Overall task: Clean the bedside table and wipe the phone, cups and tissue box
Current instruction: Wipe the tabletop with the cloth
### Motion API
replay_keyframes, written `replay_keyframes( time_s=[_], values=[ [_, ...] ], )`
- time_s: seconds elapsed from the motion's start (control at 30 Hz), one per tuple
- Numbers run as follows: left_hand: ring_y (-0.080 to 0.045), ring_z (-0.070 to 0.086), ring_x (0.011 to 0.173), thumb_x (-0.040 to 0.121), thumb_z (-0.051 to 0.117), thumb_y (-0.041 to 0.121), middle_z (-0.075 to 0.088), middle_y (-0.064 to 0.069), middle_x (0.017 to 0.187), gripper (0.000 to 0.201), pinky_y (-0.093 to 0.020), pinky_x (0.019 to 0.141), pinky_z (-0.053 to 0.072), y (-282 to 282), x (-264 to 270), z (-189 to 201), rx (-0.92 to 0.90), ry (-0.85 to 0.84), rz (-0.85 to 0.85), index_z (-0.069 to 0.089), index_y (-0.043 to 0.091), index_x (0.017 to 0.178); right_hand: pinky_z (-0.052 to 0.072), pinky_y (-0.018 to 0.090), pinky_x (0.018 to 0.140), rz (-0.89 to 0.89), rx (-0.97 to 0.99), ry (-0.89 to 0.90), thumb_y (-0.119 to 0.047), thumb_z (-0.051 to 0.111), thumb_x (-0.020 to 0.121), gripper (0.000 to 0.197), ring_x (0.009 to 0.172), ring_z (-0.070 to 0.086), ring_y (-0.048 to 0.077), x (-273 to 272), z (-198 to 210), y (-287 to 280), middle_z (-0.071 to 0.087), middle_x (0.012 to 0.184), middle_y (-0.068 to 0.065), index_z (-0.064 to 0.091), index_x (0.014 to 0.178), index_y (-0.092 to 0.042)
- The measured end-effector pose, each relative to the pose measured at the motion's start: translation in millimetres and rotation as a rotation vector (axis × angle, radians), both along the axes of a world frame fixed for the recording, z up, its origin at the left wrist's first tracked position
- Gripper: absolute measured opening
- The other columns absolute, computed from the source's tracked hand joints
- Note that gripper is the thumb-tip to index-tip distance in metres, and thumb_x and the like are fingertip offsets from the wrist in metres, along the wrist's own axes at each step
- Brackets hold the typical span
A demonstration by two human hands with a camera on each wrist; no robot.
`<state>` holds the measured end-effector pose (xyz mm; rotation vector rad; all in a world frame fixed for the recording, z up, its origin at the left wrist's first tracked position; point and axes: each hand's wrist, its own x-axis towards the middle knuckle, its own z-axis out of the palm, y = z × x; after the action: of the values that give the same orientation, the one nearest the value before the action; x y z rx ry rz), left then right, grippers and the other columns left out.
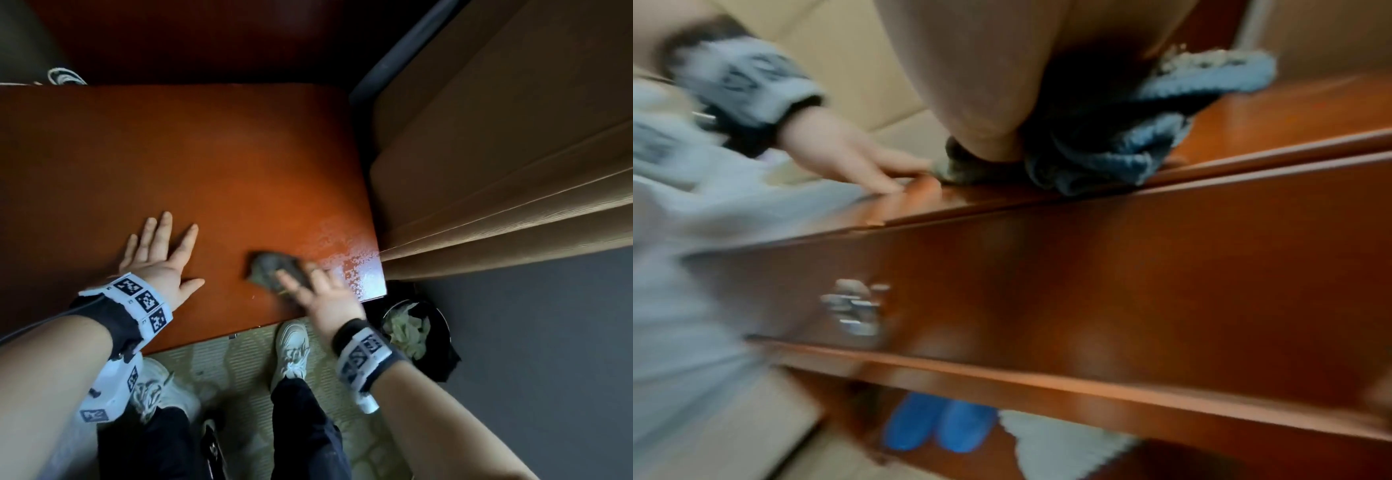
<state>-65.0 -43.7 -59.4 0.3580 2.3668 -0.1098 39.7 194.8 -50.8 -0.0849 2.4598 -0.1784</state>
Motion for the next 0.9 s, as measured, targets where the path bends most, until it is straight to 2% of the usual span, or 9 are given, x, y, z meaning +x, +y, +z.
replay_keyframes(
  time_s=[0.13,0.2,0.27,0.4,0.57,0.67,0.73,0.83,0.9],
  values=[
    [-0.03,-0.014,0.144,0.088,0.039,0.059,-0.023,-0.011,0.154,0.085,-0.041,0.118,0.003,-1,1,1,-0.024,0.05,-0.063,-0.015,0.03,0.146,0.029,0.038,0.108,-0.682,0.2,0.046,0.009,0.035,0.081,0.089,0.135,0.018,0.033,5,4,79,0.006,0.154,0.006,0.0,0.145,-0.043],
    [-0.031,-0.009,0.145,0.086,0.045,0.058,-0.016,-0.011,0.156,0.087,-0.043,0.118,0.006,-2,2,1,0.036,0.094,-0.055,-0.008,0.03,0.148,0.03,0.038,0.107,-0.887,0.202,0.069,0.008,0.035,0.084,0.083,0.136,0.016,0.032,6,6,87,0.008,0.152,0.009,0.006,0.147,-0.037],
    [-0.031,-0.002,0.145,0.083,0.052,0.056,-0.007,-0.011,0.158,0.087,-0.044,0.117,0.009,-5,5,1,0.105,0.146,-0.038,0.002,0.03,0.149,0.033,0.037,0.104,-0.856,0.167,0.133,0.007,0.035,0.086,0.079,0.137,0.015,0.031,7,3,67,0.007,0.152,0.011,0.006,0.148,-0.032],
    [-0.025,-0.009,0.145,0.086,0.045,0.058,-0.018,-0.005,0.156,0.083,-0.039,0.118,0.007,-11,5,0,0.08,0.119,-0.055,-0.006,0.036,0.147,0.036,0.038,0.102,-0.819,0.088,0.168,0.008,0.036,0.084,0.081,0.139,0.01,0.032,19,-7,5,-0.002,0.153,0.013,0.005,0.148,-0.033],
    [-0.02,-0.013,0.145,0.086,0.047,0.057,-0.023,-0.002,0.155,0.083,-0.037,0.117,0.009,-36,20,1,0.094,0.093,-0.044,-0.008,0.039,0.146,0.032,0.033,0.108,-0.399,-0.242,-0.009,0.003,0.04,0.085,0.082,0.142,0.009,0.029,41,-7,-100,-0.009,0.154,0.01,0.004,0.147,-0.037],
    [-0.02,-0.008,0.145,0.087,0.051,0.049,-0.019,0.0,0.156,0.081,-0.038,0.116,0.013,-62,29,2,0.092,0.116,0.043,-0.003,0.039,0.147,0.036,0.042,0.104,-0.082,-0.498,-0.024,0.0,0.044,0.086,0.074,0.135,0.019,0.037,44,-5,-155,0.007,0.152,0.015,0.018,0.146,-0.033],
    [-0.02,-0.006,0.145,0.088,0.052,0.044,-0.016,0.001,0.157,0.08,-0.039,0.116,0.014,-78,32,2,0.096,0.133,0.092,-0.001,0.039,0.147,0.042,0.047,0.097,0.037,-0.609,0.075,-0.003,0.047,0.087,0.063,0.125,0.032,0.042,41,-4,-159,0.024,0.145,0.02,0.031,0.144,-0.025],
    [-0.022,0.001,0.143,0.087,0.049,0.052,-0.012,0.004,0.157,0.077,-0.04,0.116,0.015,-90,34,-4,0.101,0.177,0.093,0.0,0.041,0.146,0.044,0.041,0.096,-0.168,-0.54,0.439,-0.002,0.05,0.075,0.064,0.116,0.046,0.042,32,-8,-120,0.039,0.134,0.022,0.047,0.135,-0.023],
    [-0.025,0.008,0.141,0.088,0.046,0.054,-0.008,0.005,0.157,0.075,-0.042,0.115,0.018,-91,37,-7,0.118,0.204,0.098,0.002,0.041,0.146,0.042,0.035,0.098,-0.377,-0.412,0.644,0.001,0.048,0.069,0.069,0.116,0.047,0.043,23,-11,-80,0.036,0.135,0.024,0.048,0.135,-0.019]
  ],
)
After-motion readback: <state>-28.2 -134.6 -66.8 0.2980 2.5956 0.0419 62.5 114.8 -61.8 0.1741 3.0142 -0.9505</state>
